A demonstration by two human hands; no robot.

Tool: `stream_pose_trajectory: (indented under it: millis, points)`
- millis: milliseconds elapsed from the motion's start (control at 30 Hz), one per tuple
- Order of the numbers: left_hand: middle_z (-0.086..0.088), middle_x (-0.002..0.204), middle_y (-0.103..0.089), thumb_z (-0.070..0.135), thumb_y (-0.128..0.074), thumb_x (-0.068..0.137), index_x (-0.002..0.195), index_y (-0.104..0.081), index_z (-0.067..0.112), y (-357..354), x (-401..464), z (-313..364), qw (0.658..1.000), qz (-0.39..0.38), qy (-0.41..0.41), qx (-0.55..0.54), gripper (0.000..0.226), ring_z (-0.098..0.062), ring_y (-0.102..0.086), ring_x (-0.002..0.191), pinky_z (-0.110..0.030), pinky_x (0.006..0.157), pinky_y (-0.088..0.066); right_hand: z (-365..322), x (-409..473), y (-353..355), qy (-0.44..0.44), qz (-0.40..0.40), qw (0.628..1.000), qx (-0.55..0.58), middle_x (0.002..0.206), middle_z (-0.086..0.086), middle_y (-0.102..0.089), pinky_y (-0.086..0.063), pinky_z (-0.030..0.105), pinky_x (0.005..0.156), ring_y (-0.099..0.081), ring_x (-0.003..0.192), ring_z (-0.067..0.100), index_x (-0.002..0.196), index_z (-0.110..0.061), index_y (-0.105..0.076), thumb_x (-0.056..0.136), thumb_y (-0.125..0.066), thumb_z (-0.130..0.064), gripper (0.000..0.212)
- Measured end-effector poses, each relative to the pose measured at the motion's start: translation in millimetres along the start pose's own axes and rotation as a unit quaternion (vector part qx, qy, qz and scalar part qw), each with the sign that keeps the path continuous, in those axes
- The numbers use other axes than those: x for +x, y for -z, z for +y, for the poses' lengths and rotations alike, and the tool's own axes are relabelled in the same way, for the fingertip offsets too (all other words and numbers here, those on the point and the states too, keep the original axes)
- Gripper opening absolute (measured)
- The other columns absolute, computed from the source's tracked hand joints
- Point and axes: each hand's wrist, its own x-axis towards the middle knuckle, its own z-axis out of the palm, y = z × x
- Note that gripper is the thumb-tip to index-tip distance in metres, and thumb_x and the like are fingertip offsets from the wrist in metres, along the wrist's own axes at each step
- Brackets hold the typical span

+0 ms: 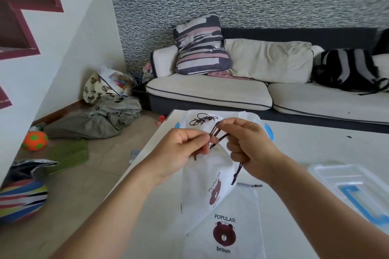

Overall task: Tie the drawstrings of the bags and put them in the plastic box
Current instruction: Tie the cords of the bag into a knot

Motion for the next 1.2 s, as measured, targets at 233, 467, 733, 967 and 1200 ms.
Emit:
stream_pose_trajectory:
  millis: [233, 467, 733, 967, 1200]
  points:
    - [0.002, 0.076, -0.070, 0.009, -0.058, 0.099, 0.084, -0.076, 0.016, 0.9, 2.4, -8.0, 0.999, 0.021, 0.009, -0.023, 0.024, -0.006, -0.063, 0.077, -0.014, 0.075, -0.050, -5.7, 3.3, 2.5, 0.019, -0.013, 0.989, -0.143, 0.056, -0.005, -0.036, -0.023, 0.021, 0.041, -0.026, 0.046, 0.011, 0.092, -0.011, -0.068, 0.095, -0.067, -0.025, 0.014]
    - [-0.001, 0.074, -0.072, 0.004, -0.056, 0.099, 0.104, -0.068, 0.016, 3.0, 7.3, -6.5, 0.993, 0.085, 0.010, -0.080, 0.018, -0.010, -0.062, 0.072, -0.015, 0.073, -0.051, -34.6, -13.8, 23.0, 0.040, -0.066, 0.872, -0.484, 0.053, -0.003, -0.037, -0.029, 0.018, 0.039, -0.033, 0.045, 0.013, 0.076, -0.008, -0.069, 0.094, -0.069, -0.029, 0.027]
    - [-0.001, 0.079, -0.073, 0.003, -0.056, 0.099, 0.093, -0.072, 0.011, -11.9, 4.3, 2.7, 0.998, 0.043, -0.004, -0.043, 0.019, -0.010, -0.063, 0.073, -0.017, 0.074, -0.052, -42.7, -26.5, -2.7, 0.254, -0.125, 0.810, -0.514, 0.059, -0.009, -0.053, -0.035, 0.017, 0.055, -0.044, 0.058, 0.007, 0.076, -0.012, -0.067, 0.099, -0.061, -0.022, 0.026]
    - [0.001, 0.075, -0.069, 0.008, -0.057, 0.099, 0.080, -0.077, 0.016, -22.5, -0.5, 9.2, 0.994, 0.034, 0.030, -0.104, 0.029, -0.008, -0.055, 0.066, -0.016, 0.066, -0.047, -30.5, -14.4, -3.8, 0.232, -0.041, 0.910, -0.341, 0.062, 0.005, -0.070, -0.049, 0.029, 0.059, -0.055, 0.055, 0.017, 0.074, -0.011, -0.073, 0.093, -0.070, -0.021, 0.021]
    - [0.004, 0.072, -0.067, 0.016, -0.061, 0.097, 0.073, -0.077, 0.019, -22.7, -4.2, 13.8, 0.989, 0.006, 0.073, -0.127, 0.028, -0.007, -0.055, 0.062, -0.016, 0.062, -0.047, -34.5, -15.8, -0.8, 0.185, -0.066, 0.905, -0.378, 0.065, 0.010, -0.061, -0.032, 0.012, 0.038, -0.040, 0.041, 0.006, 0.084, -0.007, -0.067, 0.100, -0.058, -0.016, 0.021]
